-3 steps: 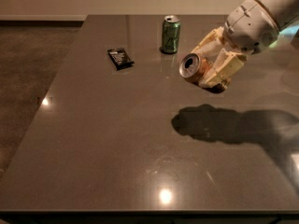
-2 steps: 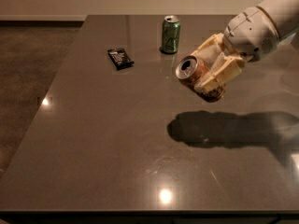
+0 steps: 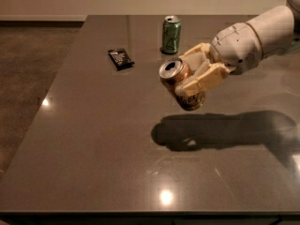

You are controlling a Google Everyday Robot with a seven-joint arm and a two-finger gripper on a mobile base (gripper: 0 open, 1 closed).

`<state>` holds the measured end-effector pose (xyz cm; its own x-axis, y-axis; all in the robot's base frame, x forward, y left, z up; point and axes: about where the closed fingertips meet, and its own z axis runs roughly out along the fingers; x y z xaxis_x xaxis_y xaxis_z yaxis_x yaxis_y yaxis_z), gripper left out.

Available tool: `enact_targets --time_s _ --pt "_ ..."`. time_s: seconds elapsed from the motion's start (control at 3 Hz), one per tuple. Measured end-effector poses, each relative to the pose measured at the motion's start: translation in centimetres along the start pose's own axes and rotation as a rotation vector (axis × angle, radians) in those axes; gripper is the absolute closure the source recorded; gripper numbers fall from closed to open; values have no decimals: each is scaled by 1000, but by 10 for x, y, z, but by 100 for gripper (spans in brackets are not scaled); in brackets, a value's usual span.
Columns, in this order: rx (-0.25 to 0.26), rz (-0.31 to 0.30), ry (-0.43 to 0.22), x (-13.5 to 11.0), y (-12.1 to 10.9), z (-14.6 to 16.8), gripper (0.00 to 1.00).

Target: Place orange can upright

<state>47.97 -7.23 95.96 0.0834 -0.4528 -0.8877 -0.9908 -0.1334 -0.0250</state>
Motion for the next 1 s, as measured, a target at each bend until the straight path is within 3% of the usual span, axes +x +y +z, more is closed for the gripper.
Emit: enact_targets --time_s 0.67,1.0 --pt "60 24 -206 -3 -22 31 100" --pt "99 52 -271 1 -33 40 100"
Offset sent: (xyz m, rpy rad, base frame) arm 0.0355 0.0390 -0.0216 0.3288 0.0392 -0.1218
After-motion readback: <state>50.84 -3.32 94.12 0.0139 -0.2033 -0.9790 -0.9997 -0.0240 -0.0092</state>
